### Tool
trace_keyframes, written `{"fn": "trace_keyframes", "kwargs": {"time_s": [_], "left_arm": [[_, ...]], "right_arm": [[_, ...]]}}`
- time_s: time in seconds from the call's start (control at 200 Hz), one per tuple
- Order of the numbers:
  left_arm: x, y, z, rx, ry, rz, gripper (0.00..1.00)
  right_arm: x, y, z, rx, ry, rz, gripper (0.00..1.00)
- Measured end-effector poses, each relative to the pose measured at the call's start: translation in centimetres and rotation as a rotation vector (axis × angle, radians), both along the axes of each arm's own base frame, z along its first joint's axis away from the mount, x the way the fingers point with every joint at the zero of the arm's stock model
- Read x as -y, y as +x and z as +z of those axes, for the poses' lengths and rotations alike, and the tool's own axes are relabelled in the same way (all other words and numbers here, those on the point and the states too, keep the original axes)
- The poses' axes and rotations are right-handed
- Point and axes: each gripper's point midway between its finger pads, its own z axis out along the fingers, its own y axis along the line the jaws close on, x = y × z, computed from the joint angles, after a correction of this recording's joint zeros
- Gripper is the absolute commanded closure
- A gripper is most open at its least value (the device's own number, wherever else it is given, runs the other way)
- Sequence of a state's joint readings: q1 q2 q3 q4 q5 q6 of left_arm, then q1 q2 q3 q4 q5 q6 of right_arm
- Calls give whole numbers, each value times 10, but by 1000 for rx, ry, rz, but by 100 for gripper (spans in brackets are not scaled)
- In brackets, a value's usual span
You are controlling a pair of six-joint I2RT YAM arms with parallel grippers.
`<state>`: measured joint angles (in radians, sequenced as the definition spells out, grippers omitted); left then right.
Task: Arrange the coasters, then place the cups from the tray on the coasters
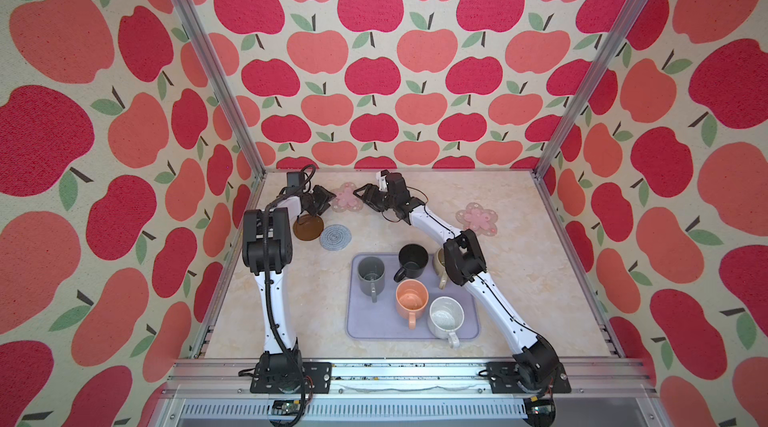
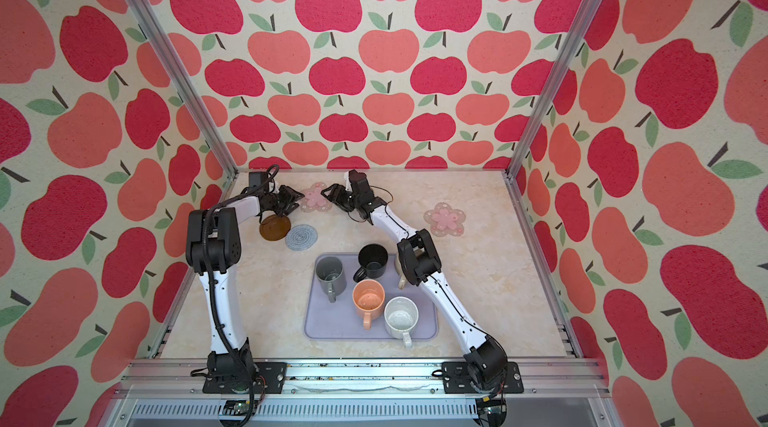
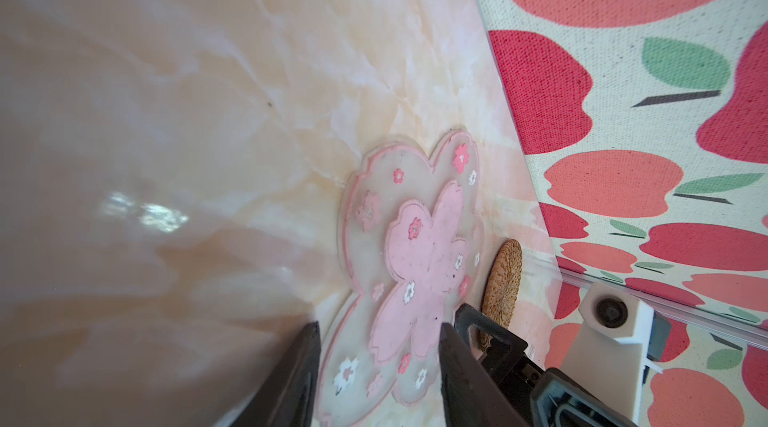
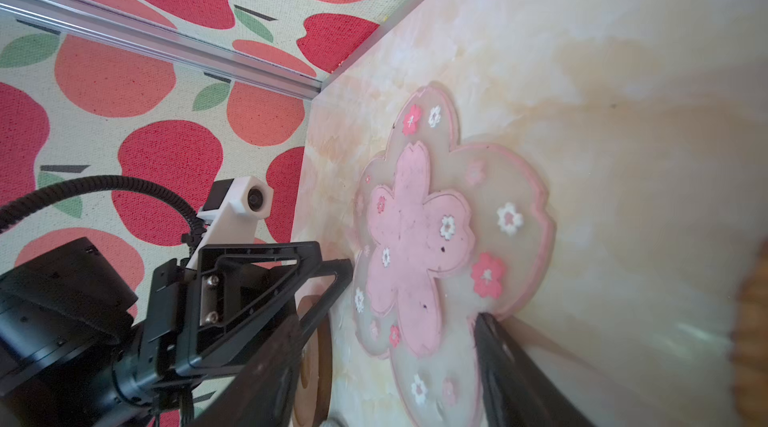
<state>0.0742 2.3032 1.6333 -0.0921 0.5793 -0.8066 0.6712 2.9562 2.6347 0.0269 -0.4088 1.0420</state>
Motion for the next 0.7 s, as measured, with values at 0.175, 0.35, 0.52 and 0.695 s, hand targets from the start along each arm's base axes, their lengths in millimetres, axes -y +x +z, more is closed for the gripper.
{"fn": "trace_keyframes", "kwargs": {"time_s": [0.175, 0.35, 0.52, 0.695], "left_arm": [[-18, -5, 1, -27, 32, 35, 47], [-35, -15, 3, -68, 90, 58, 46], [-34, -25, 16, -76, 132, 34, 45], [-17, -31, 50, -32, 171, -28, 43]], "right_arm": [[11, 0, 0, -9, -16, -16, 32], [27, 10, 2, -10, -26, -36, 32], [42, 7, 9, -17, -54, -39, 33], [53, -13, 52, 13, -68, -10, 33]]}}
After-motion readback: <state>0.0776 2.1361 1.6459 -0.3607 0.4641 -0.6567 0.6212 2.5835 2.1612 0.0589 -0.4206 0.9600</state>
